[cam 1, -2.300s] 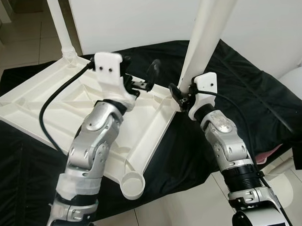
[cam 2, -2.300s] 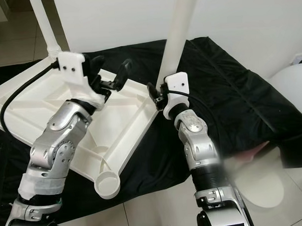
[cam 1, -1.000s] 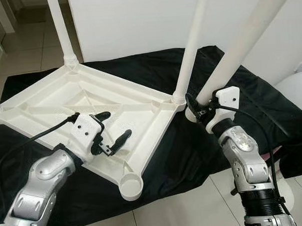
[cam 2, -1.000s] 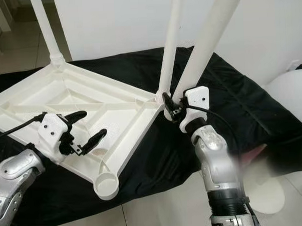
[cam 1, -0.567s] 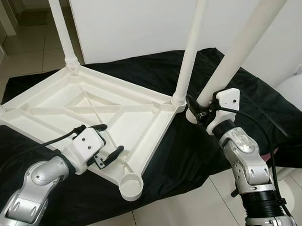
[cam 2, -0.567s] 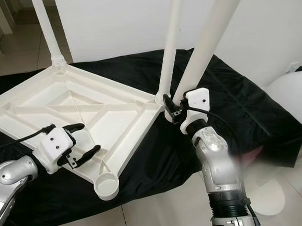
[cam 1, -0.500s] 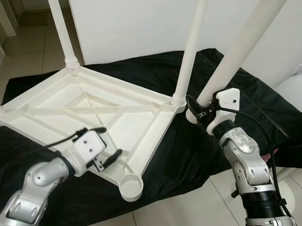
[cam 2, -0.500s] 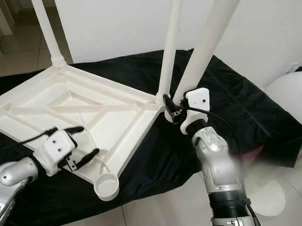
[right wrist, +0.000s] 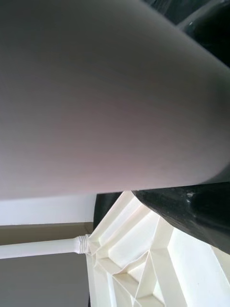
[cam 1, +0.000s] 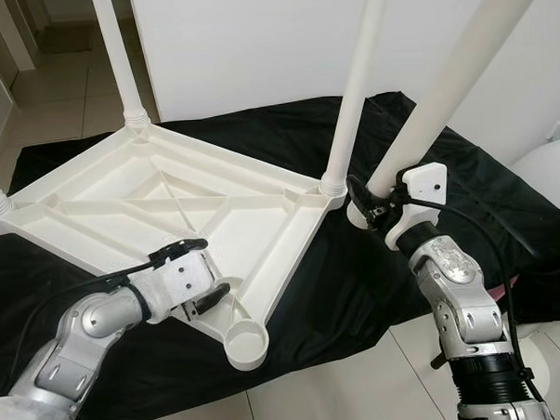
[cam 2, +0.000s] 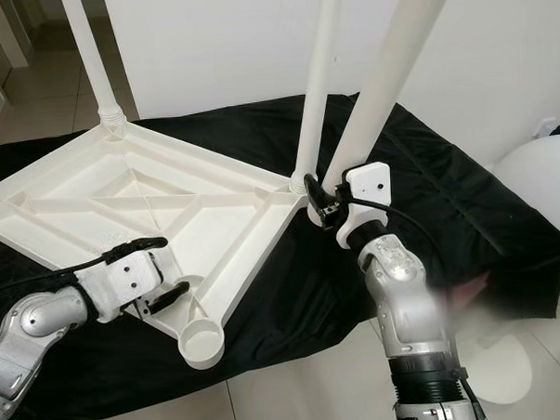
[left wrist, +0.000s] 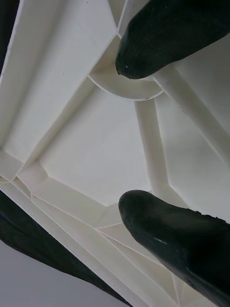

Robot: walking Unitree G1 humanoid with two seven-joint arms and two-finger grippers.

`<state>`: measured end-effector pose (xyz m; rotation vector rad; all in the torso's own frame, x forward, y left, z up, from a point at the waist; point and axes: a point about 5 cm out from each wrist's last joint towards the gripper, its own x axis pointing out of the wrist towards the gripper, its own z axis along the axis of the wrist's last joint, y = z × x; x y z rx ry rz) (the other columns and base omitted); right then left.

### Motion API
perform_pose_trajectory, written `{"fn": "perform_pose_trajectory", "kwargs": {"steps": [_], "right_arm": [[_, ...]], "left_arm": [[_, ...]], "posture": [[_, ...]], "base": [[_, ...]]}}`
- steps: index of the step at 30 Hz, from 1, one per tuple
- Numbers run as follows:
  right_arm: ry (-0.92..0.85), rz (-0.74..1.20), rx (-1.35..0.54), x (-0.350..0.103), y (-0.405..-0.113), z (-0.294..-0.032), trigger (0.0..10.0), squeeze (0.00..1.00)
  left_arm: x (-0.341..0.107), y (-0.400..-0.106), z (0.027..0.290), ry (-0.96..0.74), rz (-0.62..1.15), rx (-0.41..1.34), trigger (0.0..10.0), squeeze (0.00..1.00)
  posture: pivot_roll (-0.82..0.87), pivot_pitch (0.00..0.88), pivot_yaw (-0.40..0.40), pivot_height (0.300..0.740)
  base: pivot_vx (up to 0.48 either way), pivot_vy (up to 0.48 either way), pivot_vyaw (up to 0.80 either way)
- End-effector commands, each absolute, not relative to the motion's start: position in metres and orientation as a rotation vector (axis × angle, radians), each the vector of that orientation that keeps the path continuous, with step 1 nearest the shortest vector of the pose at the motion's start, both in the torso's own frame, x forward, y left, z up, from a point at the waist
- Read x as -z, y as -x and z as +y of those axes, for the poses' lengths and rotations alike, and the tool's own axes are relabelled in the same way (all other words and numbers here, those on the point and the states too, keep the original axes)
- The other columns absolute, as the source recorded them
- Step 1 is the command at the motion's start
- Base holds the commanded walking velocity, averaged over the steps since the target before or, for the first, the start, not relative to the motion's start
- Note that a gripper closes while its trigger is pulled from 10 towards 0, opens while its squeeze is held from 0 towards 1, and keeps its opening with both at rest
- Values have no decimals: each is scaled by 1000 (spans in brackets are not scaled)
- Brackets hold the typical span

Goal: Building children table

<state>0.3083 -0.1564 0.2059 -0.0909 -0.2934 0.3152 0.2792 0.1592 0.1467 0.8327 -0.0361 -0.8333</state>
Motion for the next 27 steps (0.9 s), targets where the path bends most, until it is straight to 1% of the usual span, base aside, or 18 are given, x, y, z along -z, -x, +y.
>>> {"fn": "perform_pose_trajectory", "kwargs": {"steps": [1, 6, 8, 9, 12, 18, 22, 25, 26, 27], "right_arm": [[115, -318, -308, -214, -309, -158, 10000, 0], [109, -317, -304, -214, -309, -158, 10000, 0], [109, -318, -302, -214, -309, -157, 10000, 0], [109, -318, -302, -214, -309, -157, 10000, 0], [95, -326, -291, -216, -310, -156, 10000, 0], [85, -330, -286, -217, -310, -155, 10000, 0], [82, -330, -285, -217, -310, -154, 10000, 0], [85, -325, -274, -215, -309, -157, 10000, 0], [85, -325, -274, -215, -309, -157, 10000, 0], [85, -324, -271, -215, -309, -157, 10000, 0]], "left_arm": [[-137, -280, 157, -843, -13, 808, 10000, 0], [-139, -287, 150, -837, -33, 796, 10000, 0], [-139, -291, 140, -823, -51, 794, 10000, 0], [-139, -291, 140, -823, -51, 794, 10000, 0], [-141, -303, 120, -783, -90, 749, 10000, 0], [-147, -311, 108, -747, -120, 712, 10000, 0], [-152, -315, 106, -724, -138, 697, 10000, 0], [-168, -315, 122, -601, -157, 719, 10000, 0], [-168, -315, 122, -601, -157, 719, 10000, 0], [-173, -313, 127, -546, -167, 737, 10000, 0]], "posture": [[-30, 53, -17, 740], [-27, 62, -15, 740], [-32, 71, -10, 740], [-32, 71, -10, 740], [-36, 80, -4, 740], [-37, 86, 0, 740], [-37, 94, 5, 740], [-35, 93, 7, 740], [-35, 93, 7, 740], [-33, 98, 13, 740]], "base": [[0, 0, 0], [0, 0, 0], [0, 0, 0], [0, 0, 0], [0, 0, 0], [0, 0, 0], [0, 0, 0], [0, 0, 0], [0, 0, 0], [0, 0, 0]]}}
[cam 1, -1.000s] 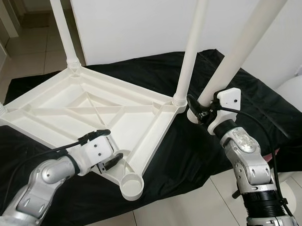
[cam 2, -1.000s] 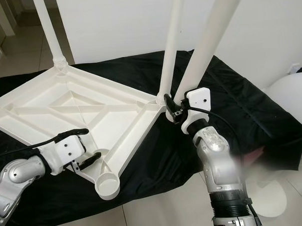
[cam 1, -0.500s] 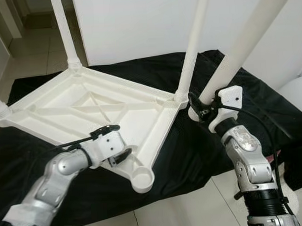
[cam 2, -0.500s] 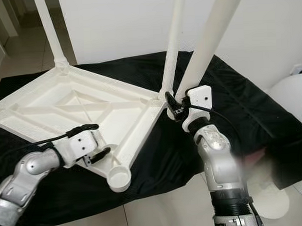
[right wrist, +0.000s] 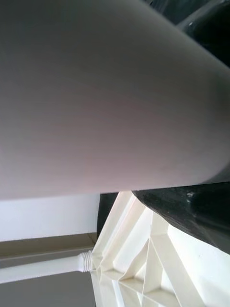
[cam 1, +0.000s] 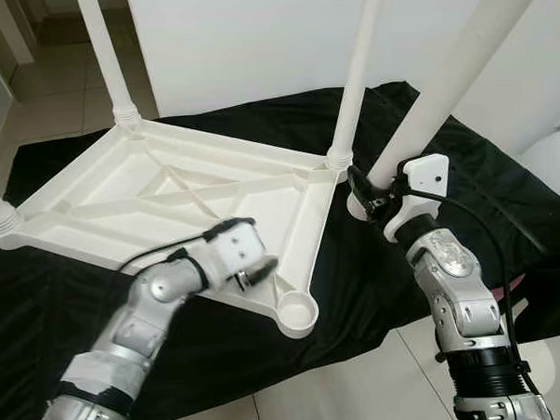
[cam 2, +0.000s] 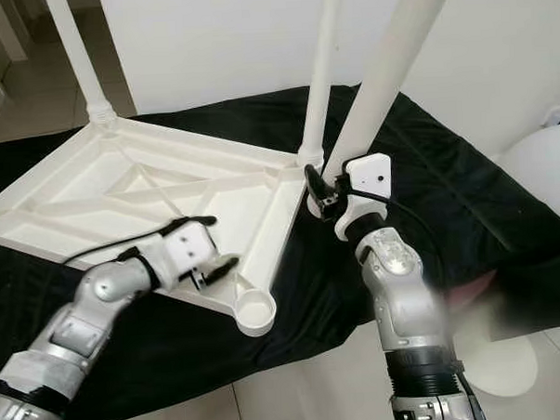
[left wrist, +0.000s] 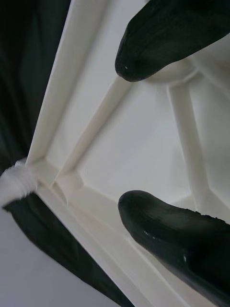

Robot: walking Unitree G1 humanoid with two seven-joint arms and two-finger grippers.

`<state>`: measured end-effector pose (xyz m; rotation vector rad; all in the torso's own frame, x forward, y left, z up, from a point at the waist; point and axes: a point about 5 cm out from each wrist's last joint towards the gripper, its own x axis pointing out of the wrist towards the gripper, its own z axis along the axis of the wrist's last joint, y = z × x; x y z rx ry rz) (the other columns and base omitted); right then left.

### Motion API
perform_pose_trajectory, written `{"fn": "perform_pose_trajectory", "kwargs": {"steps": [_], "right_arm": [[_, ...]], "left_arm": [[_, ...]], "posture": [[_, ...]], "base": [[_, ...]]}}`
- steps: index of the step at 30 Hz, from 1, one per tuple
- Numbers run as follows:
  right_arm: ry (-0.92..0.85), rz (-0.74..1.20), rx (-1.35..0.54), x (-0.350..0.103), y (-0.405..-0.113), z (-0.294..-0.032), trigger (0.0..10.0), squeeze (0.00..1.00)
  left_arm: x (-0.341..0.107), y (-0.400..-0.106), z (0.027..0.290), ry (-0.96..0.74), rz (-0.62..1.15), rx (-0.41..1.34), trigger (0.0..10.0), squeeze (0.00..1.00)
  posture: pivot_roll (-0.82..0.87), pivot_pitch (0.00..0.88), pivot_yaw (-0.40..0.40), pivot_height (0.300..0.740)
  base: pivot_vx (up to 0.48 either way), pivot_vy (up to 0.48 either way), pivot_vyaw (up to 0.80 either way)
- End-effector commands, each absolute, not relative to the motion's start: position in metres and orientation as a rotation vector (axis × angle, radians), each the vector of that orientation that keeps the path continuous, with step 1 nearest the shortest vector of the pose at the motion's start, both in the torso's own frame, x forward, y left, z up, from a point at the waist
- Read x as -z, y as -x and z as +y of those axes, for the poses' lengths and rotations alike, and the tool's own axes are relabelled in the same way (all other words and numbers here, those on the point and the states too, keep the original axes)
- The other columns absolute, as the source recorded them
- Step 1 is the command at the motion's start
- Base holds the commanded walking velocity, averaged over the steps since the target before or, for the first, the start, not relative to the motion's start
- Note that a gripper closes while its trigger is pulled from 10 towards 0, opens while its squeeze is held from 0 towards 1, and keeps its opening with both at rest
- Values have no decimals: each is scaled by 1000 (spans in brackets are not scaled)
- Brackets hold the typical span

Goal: Building children table

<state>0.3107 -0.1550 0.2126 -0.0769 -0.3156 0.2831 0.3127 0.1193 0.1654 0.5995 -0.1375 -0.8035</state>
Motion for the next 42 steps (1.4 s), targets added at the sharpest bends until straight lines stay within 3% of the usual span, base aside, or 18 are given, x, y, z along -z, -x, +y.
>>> {"fn": "perform_pose_trajectory", "kwargs": {"steps": [1, 6, 11, 18, 29, 42], "right_arm": [[86, -322, -268, -214, -309, -158, 10000, 0], [87, -317, -264, -212, -308, -160, 10000, 0], [91, -313, -264, -211, -307, -161, 10000, 0], [114, -305, -266, -210, -308, -166, 10000, 0], [131, -311, -280, -212, -312, -166, 10000, 0], [144, -320, -285, -215, -313, -165, 10000, 0]], "left_arm": [[-178, -311, 134, -489, -173, 751, 10000, 0], [-193, -296, 147, -339, -185, 863, 10000, 0], [-192, -280, 150, -300, -138, 982, 10000, 0], [-162, -247, 158, -360, 112, 1190, 10000, 0], [-148, -246, 160, -453, 184, 1169, 10000, 0], [-132, -269, 159, -621, 244, 1108, 10000, 0]], "posture": [[-31, 99, 15, 740], [-24, 95, 18, 740], [-22, 92, 16, 740], [-14, 85, 6, 740], [-13, 75, -6, 740], [-32, 72, -6, 740]], "base": [[0, 0, 0], [0, 0, 0], [0, 0, 0], [0, 0, 0], [0, 0, 0], [0, 0, 0]]}}
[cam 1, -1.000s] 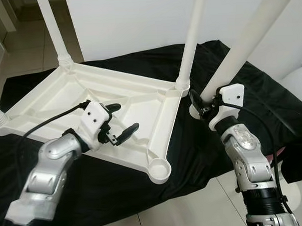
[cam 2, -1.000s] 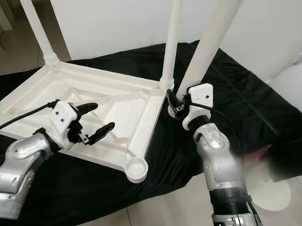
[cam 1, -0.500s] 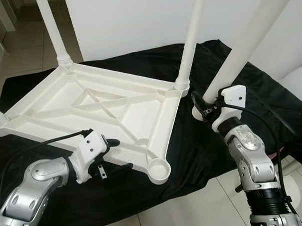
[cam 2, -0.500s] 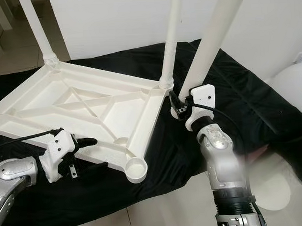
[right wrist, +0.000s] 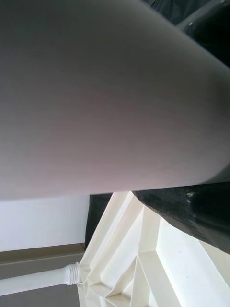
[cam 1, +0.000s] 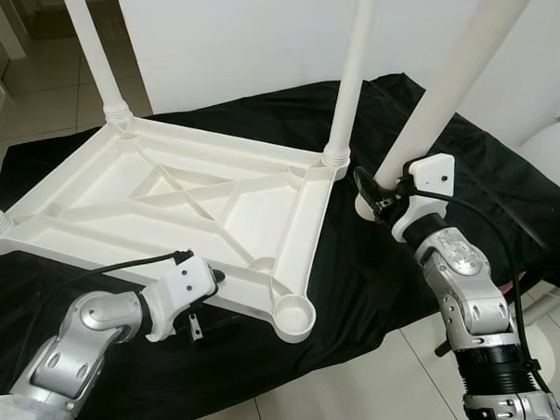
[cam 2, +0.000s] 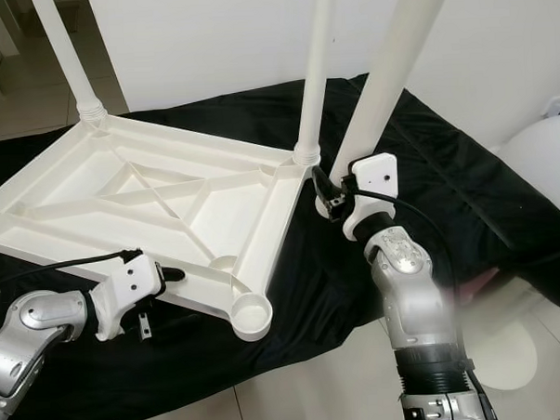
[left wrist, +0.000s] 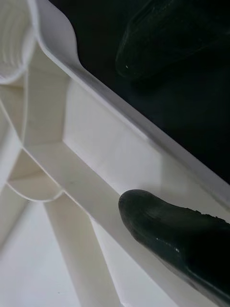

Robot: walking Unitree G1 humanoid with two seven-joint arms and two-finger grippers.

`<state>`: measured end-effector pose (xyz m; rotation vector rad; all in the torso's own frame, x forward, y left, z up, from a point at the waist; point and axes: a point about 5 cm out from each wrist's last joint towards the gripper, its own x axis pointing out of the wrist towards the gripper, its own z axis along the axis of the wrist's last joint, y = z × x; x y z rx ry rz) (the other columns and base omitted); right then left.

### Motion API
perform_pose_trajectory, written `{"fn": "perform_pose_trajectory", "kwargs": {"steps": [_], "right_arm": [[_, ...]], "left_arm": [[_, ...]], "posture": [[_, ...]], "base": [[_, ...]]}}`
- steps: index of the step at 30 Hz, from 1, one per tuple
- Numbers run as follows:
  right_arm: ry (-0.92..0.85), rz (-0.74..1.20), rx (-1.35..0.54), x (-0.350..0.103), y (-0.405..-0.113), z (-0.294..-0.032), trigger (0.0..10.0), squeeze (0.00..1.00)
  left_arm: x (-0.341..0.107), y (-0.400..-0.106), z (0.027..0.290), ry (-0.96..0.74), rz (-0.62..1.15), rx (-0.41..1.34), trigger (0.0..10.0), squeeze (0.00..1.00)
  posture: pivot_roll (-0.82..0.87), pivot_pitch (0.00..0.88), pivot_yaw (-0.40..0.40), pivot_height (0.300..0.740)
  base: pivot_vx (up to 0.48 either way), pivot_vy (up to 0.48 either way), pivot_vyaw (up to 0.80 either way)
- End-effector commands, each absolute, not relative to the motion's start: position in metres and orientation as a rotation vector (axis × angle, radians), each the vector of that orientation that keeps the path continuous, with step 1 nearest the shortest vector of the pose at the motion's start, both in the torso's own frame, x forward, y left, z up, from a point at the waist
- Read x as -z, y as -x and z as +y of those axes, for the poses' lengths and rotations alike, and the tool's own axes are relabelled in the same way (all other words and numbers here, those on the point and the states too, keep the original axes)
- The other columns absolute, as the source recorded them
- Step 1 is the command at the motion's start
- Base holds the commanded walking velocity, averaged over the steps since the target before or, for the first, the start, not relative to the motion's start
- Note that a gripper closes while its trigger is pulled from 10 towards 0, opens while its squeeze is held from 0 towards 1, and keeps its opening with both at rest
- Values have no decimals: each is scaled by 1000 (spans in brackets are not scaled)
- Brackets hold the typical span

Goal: Building children table

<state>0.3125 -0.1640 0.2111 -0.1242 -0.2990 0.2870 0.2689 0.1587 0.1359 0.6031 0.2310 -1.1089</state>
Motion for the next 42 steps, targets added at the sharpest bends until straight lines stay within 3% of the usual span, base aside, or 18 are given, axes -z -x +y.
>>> {"fn": "perform_pose_trajectory", "kwargs": {"steps": [1, 11, 12, 14, 15, 38, 39, 42], "right_arm": [[146, -320, -285, -215, -313, -165, 10000, 0], [154, -326, -276, -216, -313, -167, 10000, 0], [156, -327, -274, -216, -313, -167, 10000, 0], [157, -327, -273, -216, -312, -167, 10000, 0], [157, -328, -272, -216, -312, -167, 10000, 0], [163, -343, -284, -219, -317, -162, 10000, 0], [163, -343, -284, -219, -317, -162, 10000, 0], [153, -337, -271, -217, -317, -162, 10000, 0]], "left_arm": [[-131, -270, 159, -629, 249, 1111, 10000, 0], [-120, -276, 158, -654, 301, 1158, 10000, 0], [-120, -276, 157, -640, 304, 1165, 4314, 0], [-119, -277, 157, -632, 305, 1169, 4314, 0], [-119, -277, 157, -625, 303, 1173, 0, 0], [-122, -287, 153, -626, 230, 1108, 0, 0], [-122, -287, 153, -629, 227, 1106, 10000, 0], [-126, -291, 142, -623, 183, 1095, 10000, 0]], "posture": [[-32, 72, -6, 740], [-47, 71, 12, 740], [-47, 71, 12, 740], [-47, 71, 12, 740], [-48, 72, 12, 740], [-37, 77, 13, 740], [-37, 77, 13, 740], [-35, 78, 18, 740]], "base": [[0, 0, 0], [0, 0, 0], [0, 0, 0], [0, 0, 0], [0, 0, 0], [0, 0, 0], [0, 0, 0], [0, 0, 0]]}}
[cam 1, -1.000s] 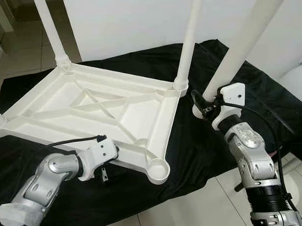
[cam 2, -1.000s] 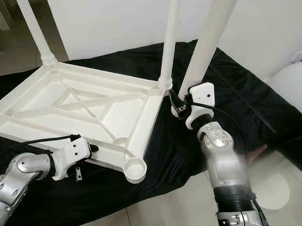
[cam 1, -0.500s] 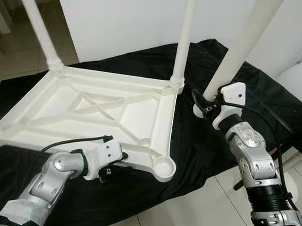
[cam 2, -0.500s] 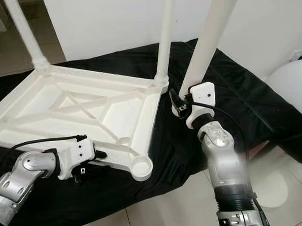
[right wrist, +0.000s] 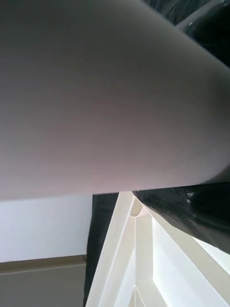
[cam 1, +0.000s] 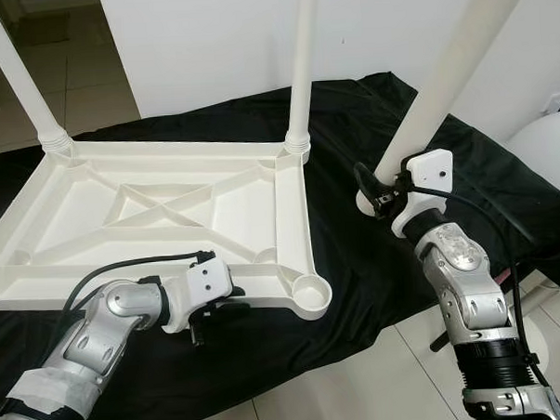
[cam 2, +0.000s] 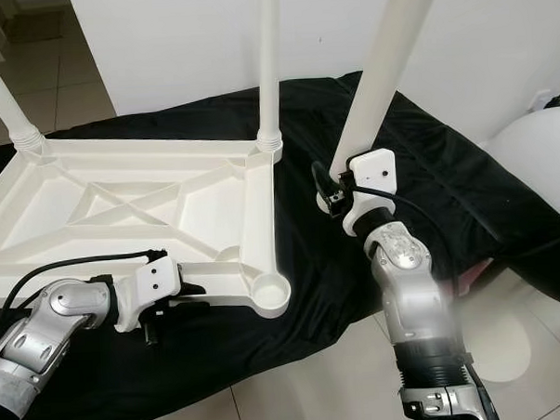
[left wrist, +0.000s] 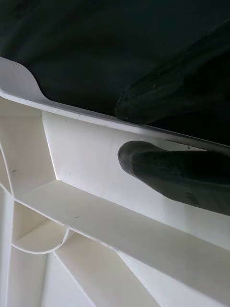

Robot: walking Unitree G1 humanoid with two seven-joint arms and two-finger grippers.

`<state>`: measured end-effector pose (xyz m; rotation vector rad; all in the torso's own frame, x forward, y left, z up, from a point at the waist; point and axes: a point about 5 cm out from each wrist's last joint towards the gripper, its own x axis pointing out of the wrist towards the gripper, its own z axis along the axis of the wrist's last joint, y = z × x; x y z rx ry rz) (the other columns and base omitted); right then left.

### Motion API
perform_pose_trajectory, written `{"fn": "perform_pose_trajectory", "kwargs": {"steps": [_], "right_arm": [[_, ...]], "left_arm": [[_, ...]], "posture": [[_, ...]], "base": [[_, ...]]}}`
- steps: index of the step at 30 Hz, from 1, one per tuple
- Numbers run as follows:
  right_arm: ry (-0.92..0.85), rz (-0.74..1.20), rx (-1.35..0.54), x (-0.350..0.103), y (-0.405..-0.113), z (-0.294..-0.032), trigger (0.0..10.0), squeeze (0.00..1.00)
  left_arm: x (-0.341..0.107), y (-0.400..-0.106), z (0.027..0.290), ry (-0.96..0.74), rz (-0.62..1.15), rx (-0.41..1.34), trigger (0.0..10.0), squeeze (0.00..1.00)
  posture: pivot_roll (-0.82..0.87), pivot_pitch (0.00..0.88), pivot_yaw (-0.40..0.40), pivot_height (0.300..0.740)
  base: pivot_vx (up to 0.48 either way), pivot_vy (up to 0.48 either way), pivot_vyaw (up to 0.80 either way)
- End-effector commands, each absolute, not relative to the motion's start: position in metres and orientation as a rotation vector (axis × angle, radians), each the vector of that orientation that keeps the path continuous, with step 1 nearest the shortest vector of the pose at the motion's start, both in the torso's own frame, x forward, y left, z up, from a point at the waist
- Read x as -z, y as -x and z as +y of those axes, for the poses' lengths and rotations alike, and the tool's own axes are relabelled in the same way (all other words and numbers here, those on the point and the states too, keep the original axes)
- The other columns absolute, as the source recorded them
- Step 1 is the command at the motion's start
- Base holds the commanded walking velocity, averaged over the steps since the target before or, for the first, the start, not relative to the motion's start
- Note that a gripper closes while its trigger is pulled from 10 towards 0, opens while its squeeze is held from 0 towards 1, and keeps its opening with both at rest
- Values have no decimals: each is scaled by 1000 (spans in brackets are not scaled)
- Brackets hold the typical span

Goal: Building children table

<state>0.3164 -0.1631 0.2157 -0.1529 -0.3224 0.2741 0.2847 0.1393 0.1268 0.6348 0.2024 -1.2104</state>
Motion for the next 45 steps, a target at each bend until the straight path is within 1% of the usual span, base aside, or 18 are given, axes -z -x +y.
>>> {"fn": "perform_pose_trajectory", "kwargs": {"steps": [1, 3, 8, 11, 14, 18, 28, 29, 30, 31, 34, 35, 37, 38, 41, 42, 45], "right_arm": [[150, -334, -265, -216, -317, -162, 10000, 0], [146, -330, -253, -214, -317, -163, 10000, 0], [138, -328, -244, -213, -317, -164, 10000, 0], [135, -331, -236, -213, -317, -163, 10000, 0], [135, -332, -234, -213, -317, -163, 10000, 0], [132, -334, -225, -213, -317, -164, 10000, 0], [131, -327, -217, -211, -317, -166, 10000, 0], [129, -325, -214, -210, -317, -166, 10000, 0], [129, -325, -214, -210, -317, -166, 10000, 0], [127, -322, -212, -209, -316, -166, 10000, 0], [118, -315, -208, -207, -316, -165, 10000, 0], [113, -304, -205, -205, -316, -165, 10000, 0], [110, -297, -202, -203, -316, -165, 10000, 0], [117, -281, -193, -201, -317, -165, 10000, 0], [121, -267, -187, -198, -317, -165, 10000, 0], [113, -261, -192, -195, -316, -161, 10000, 0], [98, -260, -214, -193, -314, -154, 10000, 0]], "left_arm": [[-128, -292, 138, -612, 164, 1094, 10000, 0], [-131, -293, 131, -571, 146, 1097, 10000, 0], [-133, -297, 124, -557, 123, 1067, 10000, 0], [-136, -305, 115, -570, 85, 1031, 10000, 0], [-138, -309, 112, -572, 70, 1012, 10000, 0], [-146, -321, 99, -551, 29, 951, 10000, 0], [-147, -325, 92, -501, 43, 936, 10000, 0], [-146, -324, 91, -471, 53, 943, 10000, 776], [-146, -324, 91, -471, 53, 943, 10000, 776], [-147, -323, 90, -450, 55, 954, 10000, 1000], [-152, -323, 91, -450, 24, 940, 10000, 1000], [-157, -323, 93, -443, -2, 914, 10000, 694], [-161, -323, 94, -437, -19, 895, 10000, 694], [-165, -322, 96, -400, -31, 883, 10000, 0], [-171, -319, 97, -351, -65, 882, 10000, 0], [-174, -317, 101, -330, -77, 839, 10000, 0], [-177, -313, 107, -289, -96, 801, 10000, 0]], "posture": [[-35, 78, 18, 740], [-34, 79, 23, 740], [-35, 80, 28, 740], [-38, 80, 33, 740], [-38, 80, 33, 740], [-44, 81, 35, 740], [-43, 84, 37, 740], [-41, 87, 36, 740], [-41, 87, 36, 740], [-42, 88, 36, 740], [-39, 89, 35, 740], [-37, 91, 34, 740], [-36, 91, 32, 740], [-34, 91, 30, 740], [-31, 91, 27, 740], [-29, 88, 22, 740], [-22, 86, 12, 740]], "base": [[0, 0, 0], [0, 0, 0], [0, 0, 0], [0, 0, 0], [0, 0, 0], [0, 0, 0], [0, 0, 0], [0, 0, 0], [0, 0, 0], [0, 0, 0], [0, 0, 0], [0, 0, 0], [0, 0, 0], [0, 0, 0], [0, 0, 0], [0, 0, 0], [0, 0, 0]]}}
